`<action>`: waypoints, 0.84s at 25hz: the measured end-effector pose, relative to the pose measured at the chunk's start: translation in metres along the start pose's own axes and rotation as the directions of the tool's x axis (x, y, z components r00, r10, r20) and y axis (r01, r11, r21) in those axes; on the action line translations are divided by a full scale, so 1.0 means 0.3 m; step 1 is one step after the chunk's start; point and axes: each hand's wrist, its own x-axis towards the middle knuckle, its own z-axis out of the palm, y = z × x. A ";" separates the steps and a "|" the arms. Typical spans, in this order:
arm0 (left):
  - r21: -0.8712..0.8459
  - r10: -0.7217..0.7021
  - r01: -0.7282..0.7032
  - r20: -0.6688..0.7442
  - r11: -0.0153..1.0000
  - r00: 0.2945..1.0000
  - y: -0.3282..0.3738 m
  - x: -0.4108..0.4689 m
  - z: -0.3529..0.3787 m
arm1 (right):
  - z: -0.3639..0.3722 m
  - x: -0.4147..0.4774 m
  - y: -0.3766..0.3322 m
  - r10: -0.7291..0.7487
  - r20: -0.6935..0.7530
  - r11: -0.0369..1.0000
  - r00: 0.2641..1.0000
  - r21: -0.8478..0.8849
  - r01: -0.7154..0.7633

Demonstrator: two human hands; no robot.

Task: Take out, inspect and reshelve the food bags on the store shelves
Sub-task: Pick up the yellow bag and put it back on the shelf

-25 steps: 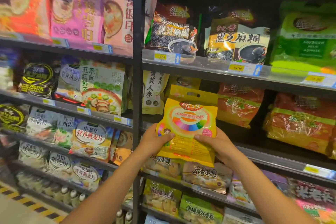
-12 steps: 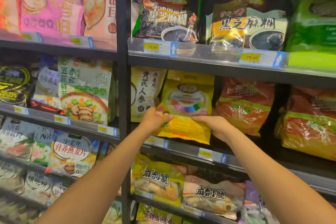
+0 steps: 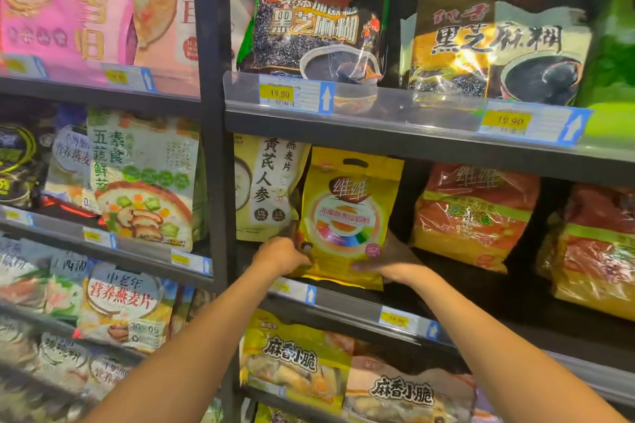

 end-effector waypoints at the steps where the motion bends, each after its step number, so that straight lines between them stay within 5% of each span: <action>1: -0.019 -0.001 0.001 -0.002 1.000 1.000 0.011 0.015 0.001 | -0.003 0.020 0.010 -0.010 -0.007 1.000 1.000 -0.029 0.010; 6: -0.318 0.051 -0.067 -0.058 0.946 0.997 0.048 0.109 0.017 | -0.018 0.061 -0.003 -0.044 -0.105 0.996 0.994 -0.083 0.035; 12: -0.470 0.050 -0.094 -0.105 0.878 0.993 0.059 0.179 0.039 | -0.013 0.207 0.017 -0.018 -0.163 0.991 0.986 -0.134 -0.004; 21: -0.470 0.094 -0.160 -0.161 0.868 0.982 0.078 0.212 0.074 | 0.001 0.328 0.067 0.081 -0.288 0.981 0.954 -0.146 -0.128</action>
